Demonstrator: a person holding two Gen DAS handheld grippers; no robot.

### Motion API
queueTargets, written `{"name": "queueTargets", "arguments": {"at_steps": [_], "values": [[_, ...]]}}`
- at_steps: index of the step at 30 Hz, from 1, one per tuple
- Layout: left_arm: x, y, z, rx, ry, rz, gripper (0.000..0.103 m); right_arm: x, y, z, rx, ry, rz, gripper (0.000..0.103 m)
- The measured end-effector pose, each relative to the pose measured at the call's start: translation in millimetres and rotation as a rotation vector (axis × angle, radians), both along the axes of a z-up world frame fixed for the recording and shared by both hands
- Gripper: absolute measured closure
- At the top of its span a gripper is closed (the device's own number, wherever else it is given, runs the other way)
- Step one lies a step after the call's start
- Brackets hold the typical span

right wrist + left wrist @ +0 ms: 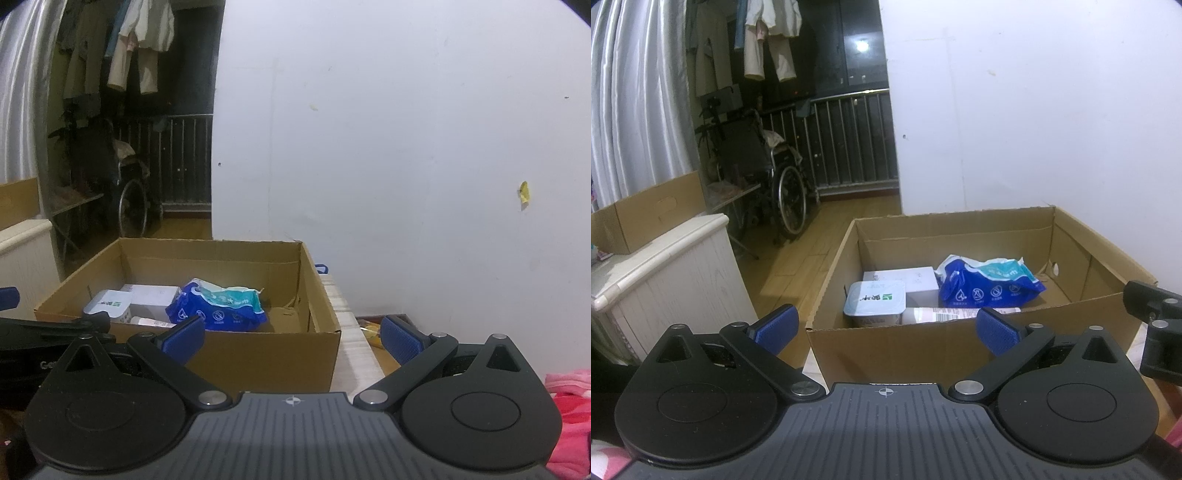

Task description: Organize objects

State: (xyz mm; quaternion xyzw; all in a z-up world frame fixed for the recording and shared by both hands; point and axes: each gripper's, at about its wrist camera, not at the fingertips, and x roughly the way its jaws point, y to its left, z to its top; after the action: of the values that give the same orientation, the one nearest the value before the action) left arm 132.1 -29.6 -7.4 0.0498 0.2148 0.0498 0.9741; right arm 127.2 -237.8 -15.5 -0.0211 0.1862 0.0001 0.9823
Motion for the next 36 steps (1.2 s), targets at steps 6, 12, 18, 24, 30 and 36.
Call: {"name": "queueTargets", "arguments": {"at_steps": [6, 12, 18, 24, 30, 36], "values": [[0.1, -0.1, -0.1, -0.001, 0.001, 0.0, 0.0, -3.2, -0.2, 2.0, 0.007, -0.02, 0.01, 0.0], [0.1, -0.2, -0.1, 0.0, 0.001, 0.0, 0.0, -2.0, -2.8, 2.7, 0.025, -0.019, 0.003, 0.0], [0.1, -0.2, -0.1, -0.001, 0.001, 0.0, 0.0, -3.3, 0.1, 2.8, 0.011, -0.027, 0.013, 0.0], [-0.1, -0.1, 0.1, 0.0, 0.0, 0.0, 0.0, -6.0, -0.8, 4.3, 0.024, -0.04, 0.035, 0.0], [-0.1, -0.2, 0.1, 0.0, 0.0, 0.0, 0.0, -5.3, -2.4, 3.9, 0.032, -0.031, 0.029, 0.0], [-0.4, -0.3, 0.3, 0.001, 0.0, 0.0, 0.0, -5.5, -3.7, 3.8, 0.038, -0.023, 0.026, 0.0]]}}
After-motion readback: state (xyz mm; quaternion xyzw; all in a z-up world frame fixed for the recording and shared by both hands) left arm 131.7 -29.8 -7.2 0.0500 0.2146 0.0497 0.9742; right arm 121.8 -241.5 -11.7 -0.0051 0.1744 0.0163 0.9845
